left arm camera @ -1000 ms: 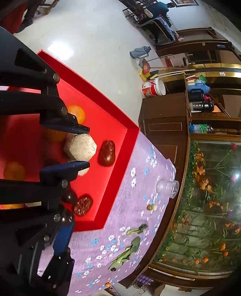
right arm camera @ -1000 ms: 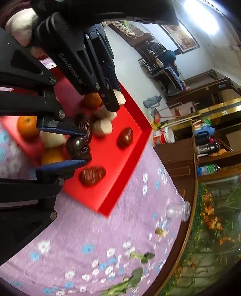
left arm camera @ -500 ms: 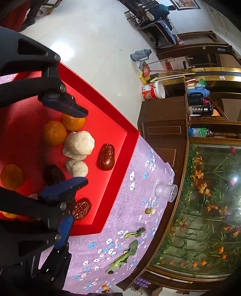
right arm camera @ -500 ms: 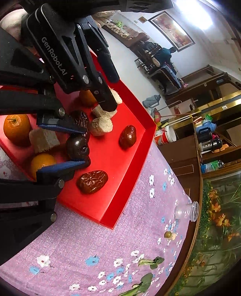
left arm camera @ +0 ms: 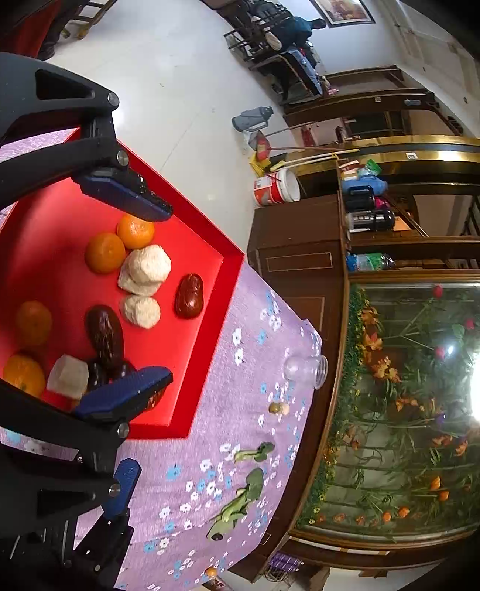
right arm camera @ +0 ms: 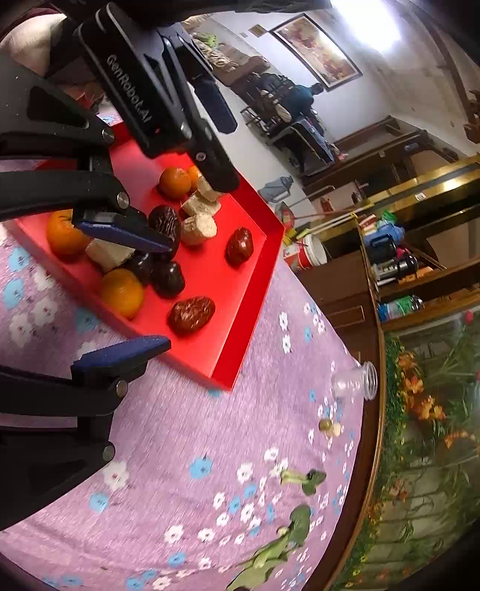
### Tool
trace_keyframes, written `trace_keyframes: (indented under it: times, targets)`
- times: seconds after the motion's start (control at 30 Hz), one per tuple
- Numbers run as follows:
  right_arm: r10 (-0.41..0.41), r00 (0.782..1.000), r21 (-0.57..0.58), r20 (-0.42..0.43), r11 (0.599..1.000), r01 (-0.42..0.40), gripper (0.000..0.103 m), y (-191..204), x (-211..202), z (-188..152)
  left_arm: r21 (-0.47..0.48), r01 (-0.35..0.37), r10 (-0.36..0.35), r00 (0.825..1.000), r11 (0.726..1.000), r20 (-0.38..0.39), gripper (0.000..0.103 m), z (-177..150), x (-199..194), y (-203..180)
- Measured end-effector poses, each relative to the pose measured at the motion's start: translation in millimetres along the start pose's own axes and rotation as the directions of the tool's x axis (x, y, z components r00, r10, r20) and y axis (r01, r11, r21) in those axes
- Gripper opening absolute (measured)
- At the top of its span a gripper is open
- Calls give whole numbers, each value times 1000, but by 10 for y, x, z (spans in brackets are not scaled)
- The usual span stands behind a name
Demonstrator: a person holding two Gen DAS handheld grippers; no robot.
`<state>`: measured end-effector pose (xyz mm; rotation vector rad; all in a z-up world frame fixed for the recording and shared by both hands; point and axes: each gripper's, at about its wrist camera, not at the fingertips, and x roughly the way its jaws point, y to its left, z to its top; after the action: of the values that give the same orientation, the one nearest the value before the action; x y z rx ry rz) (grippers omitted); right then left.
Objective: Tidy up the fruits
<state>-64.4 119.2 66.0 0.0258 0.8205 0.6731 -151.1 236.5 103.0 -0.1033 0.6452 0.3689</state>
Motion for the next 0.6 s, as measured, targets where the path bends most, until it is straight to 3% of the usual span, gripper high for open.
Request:
trace_keyframes:
  times: [0.5, 0.6]
  targets:
    - [-87, 995, 24, 53, 996, 86, 57, -142, -344, -251, 60, 23, -25, 999, 998, 45, 83, -31, -311, -314]
    - [-104, 992, 28, 68, 994, 102, 60, -167, -404, -291, 65, 10, -15, 997, 998, 71, 90, -36, -374, -365]
